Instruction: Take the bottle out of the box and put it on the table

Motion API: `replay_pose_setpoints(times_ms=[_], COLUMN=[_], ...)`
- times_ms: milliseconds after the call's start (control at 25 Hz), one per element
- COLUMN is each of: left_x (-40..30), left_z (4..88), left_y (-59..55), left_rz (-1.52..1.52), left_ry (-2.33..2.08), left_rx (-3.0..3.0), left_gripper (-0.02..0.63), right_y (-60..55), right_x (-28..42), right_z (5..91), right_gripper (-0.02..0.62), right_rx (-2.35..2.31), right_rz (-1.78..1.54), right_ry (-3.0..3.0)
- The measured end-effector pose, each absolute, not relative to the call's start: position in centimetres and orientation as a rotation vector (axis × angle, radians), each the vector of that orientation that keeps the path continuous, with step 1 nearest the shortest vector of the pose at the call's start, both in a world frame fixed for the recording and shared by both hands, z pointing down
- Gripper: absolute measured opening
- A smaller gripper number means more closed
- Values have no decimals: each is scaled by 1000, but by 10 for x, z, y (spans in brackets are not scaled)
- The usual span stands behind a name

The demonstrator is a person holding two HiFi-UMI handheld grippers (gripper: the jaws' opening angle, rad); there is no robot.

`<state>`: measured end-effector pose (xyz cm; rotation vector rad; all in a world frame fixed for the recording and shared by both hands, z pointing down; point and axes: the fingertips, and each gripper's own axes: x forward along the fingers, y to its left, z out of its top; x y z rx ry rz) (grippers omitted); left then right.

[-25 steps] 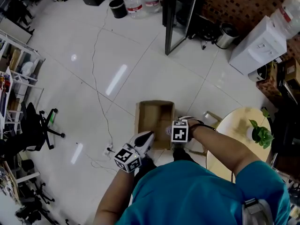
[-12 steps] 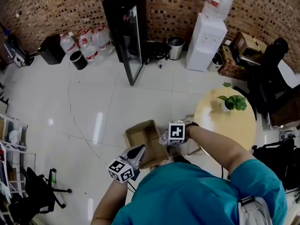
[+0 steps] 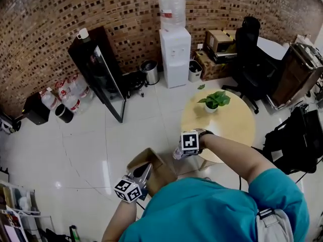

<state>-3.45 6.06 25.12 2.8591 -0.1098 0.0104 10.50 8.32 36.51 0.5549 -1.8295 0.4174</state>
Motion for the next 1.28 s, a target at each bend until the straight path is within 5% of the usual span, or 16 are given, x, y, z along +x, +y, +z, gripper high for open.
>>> replay_pose_setpoints(times_ms=[200,520,1280], left_x=[1,190,394], left_z=[232,216,304], left_y=[107,273,263], left_rz=[27,27,205], left_ry=[-33,-18,524], left_rx=[2908,2923,2921], left_gripper=[1,1,1], right_y=[146,310,318], right_x=[141,317,527], right_z=[343,313,392], right_gripper=[316,316,316], right_rx=[633,678,1065], right_rz=[468,457,732], right_ry=[-1847,-1876,-1724])
